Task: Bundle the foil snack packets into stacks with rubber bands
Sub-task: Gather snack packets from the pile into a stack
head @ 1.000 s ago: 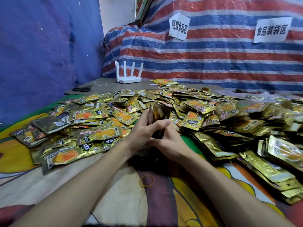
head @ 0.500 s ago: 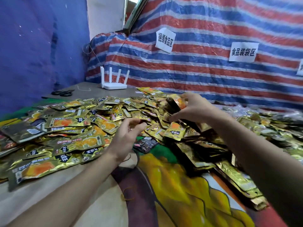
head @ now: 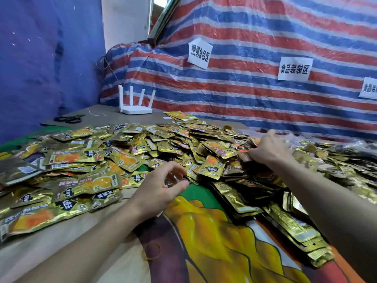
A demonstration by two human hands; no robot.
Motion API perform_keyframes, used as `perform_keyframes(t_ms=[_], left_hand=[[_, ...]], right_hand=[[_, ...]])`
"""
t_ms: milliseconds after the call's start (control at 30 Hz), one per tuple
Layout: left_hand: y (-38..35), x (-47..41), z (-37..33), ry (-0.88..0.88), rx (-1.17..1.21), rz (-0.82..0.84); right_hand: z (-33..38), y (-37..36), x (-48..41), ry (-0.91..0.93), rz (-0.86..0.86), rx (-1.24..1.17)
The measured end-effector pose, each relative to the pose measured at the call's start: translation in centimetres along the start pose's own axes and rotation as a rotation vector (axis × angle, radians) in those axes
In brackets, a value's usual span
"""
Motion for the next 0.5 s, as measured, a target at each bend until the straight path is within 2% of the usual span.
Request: perform_keyframes(t_ms=[167,333,500], left_hand=[[0.3,0.0,-0.1,-0.016,-0.028,-0.021],[0.3,0.0,-0.2,-0.039,-0.054,-0.012],[0.7,0.1,0.0,-0.029,-0.049,-0.023]], right_hand=[[0.0,-0.1,0.1,0.027,-0.009,0.056],[0.6,-0.4,0.5,0.158,-0.006,0.065],[0.9,-0.4,1.2,0.168,0.003,0.094]])
Point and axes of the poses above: each hand's wrist, its own x-axis away from the middle knuckle, its own y-axis out of the back of the hand, z = x × y, the point moved 5 cm from there along -x, towards the middle knuckle, and after that the axes turned 8 degrees about -x, right-handed, at the moved point
